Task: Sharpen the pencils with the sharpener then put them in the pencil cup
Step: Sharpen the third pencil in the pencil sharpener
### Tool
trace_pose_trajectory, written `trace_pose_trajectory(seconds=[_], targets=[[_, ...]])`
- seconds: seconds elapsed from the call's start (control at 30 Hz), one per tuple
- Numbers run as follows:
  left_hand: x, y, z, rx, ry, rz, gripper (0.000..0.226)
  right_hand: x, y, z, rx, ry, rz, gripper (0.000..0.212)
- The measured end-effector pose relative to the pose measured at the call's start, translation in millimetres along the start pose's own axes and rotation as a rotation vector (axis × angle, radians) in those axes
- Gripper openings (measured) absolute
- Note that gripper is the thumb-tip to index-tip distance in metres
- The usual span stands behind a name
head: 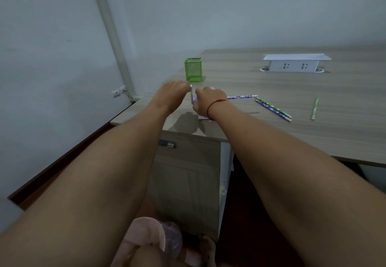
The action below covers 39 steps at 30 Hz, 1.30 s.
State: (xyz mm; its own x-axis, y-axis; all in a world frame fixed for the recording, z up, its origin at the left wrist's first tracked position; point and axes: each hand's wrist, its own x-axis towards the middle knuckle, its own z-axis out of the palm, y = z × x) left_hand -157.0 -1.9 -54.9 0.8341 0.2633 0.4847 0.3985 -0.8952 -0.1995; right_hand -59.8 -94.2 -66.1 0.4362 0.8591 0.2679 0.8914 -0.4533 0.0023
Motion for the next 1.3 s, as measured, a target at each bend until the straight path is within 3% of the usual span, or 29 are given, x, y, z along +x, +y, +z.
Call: trace_pose_trajectory(seconds=[0.47,0.67,0.8,0.97,1.3], targets=[[-45.1,25.4,15.1,-0.009,0.000,-0.059,0.023,1.7,3.8,-5.7,-0.027,-0.058,-0.052,0.039],[-45.6,29.7,31.3,-0.018,-0.284,-0.136,0.019,-0.2,4.5,-5.2,-0.035,-0.053,-0.074,0.038],[-36.3,27.0,35.0,-0.055,-0.362,-0.143,0.019,-0.5,6.4,-0.4,-0.001,-0.021,-0.075,0.040],[-18.4,11.6,44.5,-0.085,-0.359,-0.125,0.026,1.8,7.4,9.0,0.034,0.055,-0.057,0.042],[17.7,-13.4,28.0,0.037,-0.209,-0.016,0.018,5.6,10.8,3.9,0.009,-0.001,-0.095,0.042]])
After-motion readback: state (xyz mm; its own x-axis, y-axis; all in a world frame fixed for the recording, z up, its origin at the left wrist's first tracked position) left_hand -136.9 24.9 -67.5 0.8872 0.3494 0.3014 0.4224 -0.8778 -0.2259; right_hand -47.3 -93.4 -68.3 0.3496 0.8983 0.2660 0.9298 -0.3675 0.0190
